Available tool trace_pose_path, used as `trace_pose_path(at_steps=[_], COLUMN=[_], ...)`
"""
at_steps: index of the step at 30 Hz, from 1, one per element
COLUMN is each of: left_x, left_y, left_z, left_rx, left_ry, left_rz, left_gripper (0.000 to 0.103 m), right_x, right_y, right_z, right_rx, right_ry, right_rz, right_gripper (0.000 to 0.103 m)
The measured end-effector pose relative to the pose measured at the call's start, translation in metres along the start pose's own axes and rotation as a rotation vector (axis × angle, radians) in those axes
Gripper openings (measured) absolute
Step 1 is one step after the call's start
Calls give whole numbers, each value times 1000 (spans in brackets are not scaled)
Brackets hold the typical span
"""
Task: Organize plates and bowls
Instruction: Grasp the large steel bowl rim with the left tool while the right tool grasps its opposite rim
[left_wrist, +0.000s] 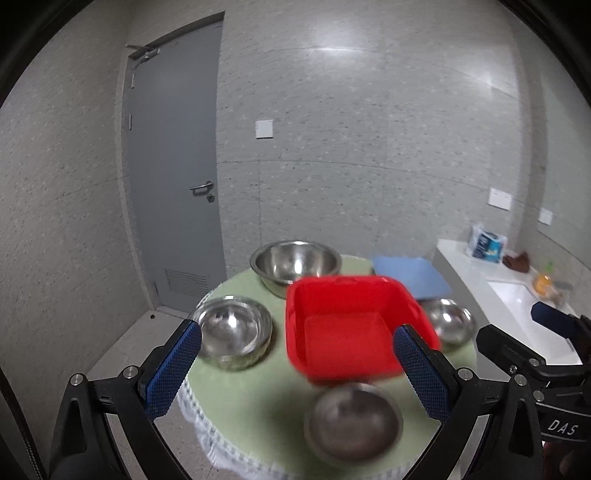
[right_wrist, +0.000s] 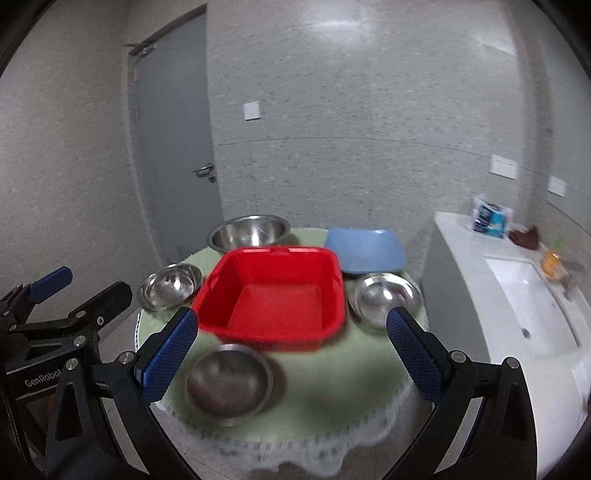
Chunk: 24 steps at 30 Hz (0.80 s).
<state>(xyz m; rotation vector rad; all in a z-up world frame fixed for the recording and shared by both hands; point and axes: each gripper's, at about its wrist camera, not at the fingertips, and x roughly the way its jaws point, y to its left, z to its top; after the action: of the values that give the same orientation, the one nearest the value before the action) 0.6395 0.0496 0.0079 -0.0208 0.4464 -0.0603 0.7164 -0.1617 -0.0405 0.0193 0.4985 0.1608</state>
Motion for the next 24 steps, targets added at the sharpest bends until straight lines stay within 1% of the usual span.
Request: trace_pose_path(at_steps=[3,4,7,11,14,16,18,19,20,21,22,23,24], left_x=[47,56,105,167,213,252,300,318,338,366,385,404,432], left_y=[-15,-18,-18,-2,14,25,36,41,45,50,56,60,66], left_z=[27,33,58,89,110,121,134,140,147,154,160,165,172], left_rx=[-25,-36,-84,-98,-115,-129,-154,-162,-166,-164,-169,-174,-172], left_ry=[32,44,97,184,240,302,371,400,429,470,486,504,535], left_rz=[16,13,-7,12,16,14,-8,-4,0,0,-5,-9,-1], left_gripper=[102,102,102,102,102,102,102,102,102,102,102,102,102], right_x=[34,46,81,132,173,197,226,240,259,274,290,302,317], right_y=[-16,-21,-33,-44,-46,-45,-41,-41,-40,-38,-36,-36,-36], right_z=[25,33,55,81,97,106,114,118,122,124,126,127,128], right_rx=[-17,-20,-19,-8,24,33,40,51,65,68,78,91,104], right_ry=[13,24,60,121,185,222,265,282,315,347,383,402,427], right_rz=[48,68,136,178,218,218,243,250,249,237,221,222,229], right_gripper=[103,103,103,103,103,103,103,103,103,103,103,103,103])
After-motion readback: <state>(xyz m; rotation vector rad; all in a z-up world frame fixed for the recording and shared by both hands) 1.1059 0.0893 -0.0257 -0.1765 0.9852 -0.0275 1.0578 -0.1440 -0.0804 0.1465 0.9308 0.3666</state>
